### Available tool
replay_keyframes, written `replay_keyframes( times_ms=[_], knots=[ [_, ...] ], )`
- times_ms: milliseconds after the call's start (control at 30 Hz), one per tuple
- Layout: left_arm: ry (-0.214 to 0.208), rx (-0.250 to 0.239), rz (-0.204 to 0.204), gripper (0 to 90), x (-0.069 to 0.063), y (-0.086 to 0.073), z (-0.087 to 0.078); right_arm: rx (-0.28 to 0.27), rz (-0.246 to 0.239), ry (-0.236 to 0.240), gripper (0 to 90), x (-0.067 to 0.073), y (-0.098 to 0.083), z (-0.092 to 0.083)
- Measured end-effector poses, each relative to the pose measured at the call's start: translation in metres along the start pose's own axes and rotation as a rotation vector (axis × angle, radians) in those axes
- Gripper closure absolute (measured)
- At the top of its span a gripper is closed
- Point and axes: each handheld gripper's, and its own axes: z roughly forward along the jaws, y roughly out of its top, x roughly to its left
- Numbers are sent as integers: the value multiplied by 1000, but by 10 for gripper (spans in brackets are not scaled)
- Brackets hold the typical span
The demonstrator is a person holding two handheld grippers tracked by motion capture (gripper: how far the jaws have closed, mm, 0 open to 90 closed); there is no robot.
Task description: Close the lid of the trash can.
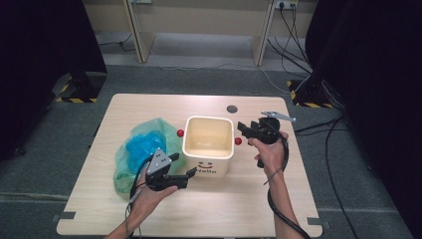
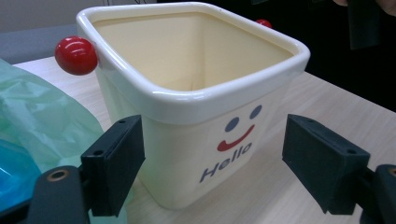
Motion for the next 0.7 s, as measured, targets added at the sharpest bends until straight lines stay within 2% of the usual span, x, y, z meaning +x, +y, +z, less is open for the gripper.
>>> replay_keyframes(
  times_ms=[267, 400, 700],
  knots=[
    [-34, 20, 5, 199, -5, -3, -5, -12, 15, 19, 372, -11, -6, -11],
    [-50, 25, 12, 199, -8, -5, -8, -10, 7, 25, 359, -13, -11, -15],
    [-55, 36, 14, 198, -9, -13, -13, 3, 20, 31, 338, -19, -28, -22]
  ],
)
